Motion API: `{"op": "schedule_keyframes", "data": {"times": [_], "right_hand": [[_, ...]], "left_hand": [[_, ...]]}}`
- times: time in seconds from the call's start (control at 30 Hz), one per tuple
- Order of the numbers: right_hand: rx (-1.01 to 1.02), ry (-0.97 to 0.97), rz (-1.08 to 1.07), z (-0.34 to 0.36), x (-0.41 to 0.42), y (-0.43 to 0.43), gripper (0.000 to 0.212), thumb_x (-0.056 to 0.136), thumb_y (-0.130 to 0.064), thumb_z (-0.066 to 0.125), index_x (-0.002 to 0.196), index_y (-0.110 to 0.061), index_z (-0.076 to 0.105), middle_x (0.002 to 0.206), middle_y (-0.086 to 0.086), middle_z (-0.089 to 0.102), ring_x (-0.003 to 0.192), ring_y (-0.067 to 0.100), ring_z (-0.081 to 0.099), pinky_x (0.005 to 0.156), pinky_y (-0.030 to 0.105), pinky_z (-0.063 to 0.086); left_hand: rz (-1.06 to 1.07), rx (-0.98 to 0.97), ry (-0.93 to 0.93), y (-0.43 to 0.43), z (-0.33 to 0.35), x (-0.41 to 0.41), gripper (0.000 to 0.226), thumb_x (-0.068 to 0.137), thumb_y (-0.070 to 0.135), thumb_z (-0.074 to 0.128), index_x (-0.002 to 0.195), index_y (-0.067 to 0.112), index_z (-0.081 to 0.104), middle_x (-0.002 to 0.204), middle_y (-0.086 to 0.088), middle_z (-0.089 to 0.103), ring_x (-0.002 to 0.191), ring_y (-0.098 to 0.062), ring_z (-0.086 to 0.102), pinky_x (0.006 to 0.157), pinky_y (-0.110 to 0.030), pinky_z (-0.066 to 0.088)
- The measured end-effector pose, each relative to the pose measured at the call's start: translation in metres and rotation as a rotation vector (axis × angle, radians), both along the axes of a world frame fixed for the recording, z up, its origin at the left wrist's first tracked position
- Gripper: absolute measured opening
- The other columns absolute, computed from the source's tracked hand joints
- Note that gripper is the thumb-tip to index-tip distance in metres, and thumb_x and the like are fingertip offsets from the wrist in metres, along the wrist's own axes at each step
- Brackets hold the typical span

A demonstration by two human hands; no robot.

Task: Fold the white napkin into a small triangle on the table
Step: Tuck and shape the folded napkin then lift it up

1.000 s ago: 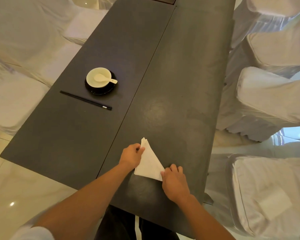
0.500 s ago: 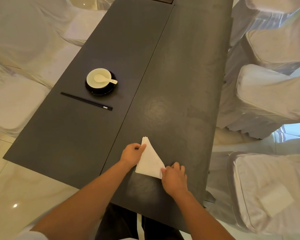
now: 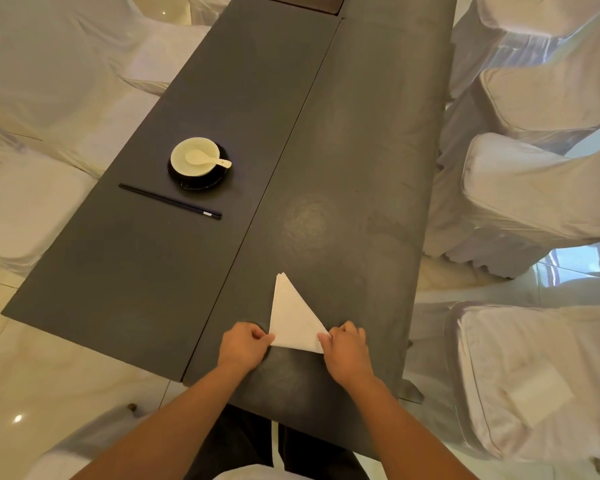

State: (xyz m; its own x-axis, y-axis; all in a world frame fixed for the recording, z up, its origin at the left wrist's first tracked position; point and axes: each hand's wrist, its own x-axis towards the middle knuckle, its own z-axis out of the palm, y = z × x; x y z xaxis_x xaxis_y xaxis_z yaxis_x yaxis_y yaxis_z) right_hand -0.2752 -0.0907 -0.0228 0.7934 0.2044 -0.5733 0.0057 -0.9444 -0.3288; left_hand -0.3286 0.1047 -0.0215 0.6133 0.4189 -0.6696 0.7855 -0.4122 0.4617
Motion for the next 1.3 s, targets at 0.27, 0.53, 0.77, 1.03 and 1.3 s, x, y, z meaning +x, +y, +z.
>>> {"op": "schedule_keyframes", "data": {"times": [0.27, 0.53, 0.77, 1.03, 1.3], "right_hand": [[-0.043, -0.161, -0.300, 0.000, -0.025, -0.030, 0.028, 0.101, -0.029, 0.041, 0.105, -0.010, 0.060, 0.110, 0.005, 0.055, 0.101, 0.021, 0.055, 0.081, 0.030, 0.046], [0.154, -0.373, 0.256, 0.006, -0.062, 0.015, 0.052, 0.081, -0.029, 0.074, 0.128, -0.012, 0.058, 0.134, 0.005, 0.058, 0.121, 0.024, 0.058, 0.101, 0.033, 0.050], [-0.122, -0.274, 0.452, -0.028, -0.088, -0.002, 0.075, 0.097, -0.055, 0.024, 0.152, -0.007, 0.006, 0.161, 0.012, -0.001, 0.149, 0.031, -0.003, 0.119, 0.054, 0.008], [-0.157, -0.191, 0.379, -0.020, -0.093, -0.023, 0.081, 0.091, -0.061, 0.023, 0.153, -0.009, 0.012, 0.162, 0.009, 0.009, 0.149, 0.028, 0.009, 0.117, 0.043, 0.001], [-0.073, -0.183, 0.323, -0.005, -0.080, -0.025, 0.077, 0.078, -0.041, 0.070, 0.144, -0.013, 0.040, 0.150, 0.003, 0.045, 0.134, 0.021, 0.047, 0.102, 0.037, 0.044]], "left_hand": [[-0.109, 0.160, -0.117, -0.005, -0.001, -0.006, 0.014, 0.087, 0.035, 0.066, 0.088, 0.023, 0.059, 0.086, 0.007, 0.063, 0.077, -0.008, 0.059, 0.074, -0.032, 0.056], [-1.157, 0.540, -0.599, -0.025, -0.019, -0.033, 0.060, 0.091, 0.036, 0.052, 0.142, 0.007, 0.041, 0.152, -0.017, 0.035, 0.142, -0.035, 0.031, 0.113, -0.046, 0.033], [-1.332, 0.522, -0.364, -0.011, -0.030, -0.030, 0.073, 0.100, 0.056, 0.013, 0.152, 0.007, -0.003, 0.160, -0.013, -0.011, 0.148, -0.027, -0.014, 0.121, -0.045, 0.006], [-1.255, 0.524, -0.305, -0.006, -0.023, -0.030, 0.076, 0.099, 0.058, 0.012, 0.151, 0.007, -0.007, 0.160, -0.013, -0.014, 0.147, -0.026, -0.015, 0.121, -0.045, 0.009], [-1.517, 0.483, -0.419, -0.011, -0.019, -0.006, 0.064, 0.099, 0.056, 0.015, 0.153, 0.027, -0.006, 0.160, -0.008, -0.016, 0.146, -0.028, -0.019, 0.119, -0.044, -0.007]]}}
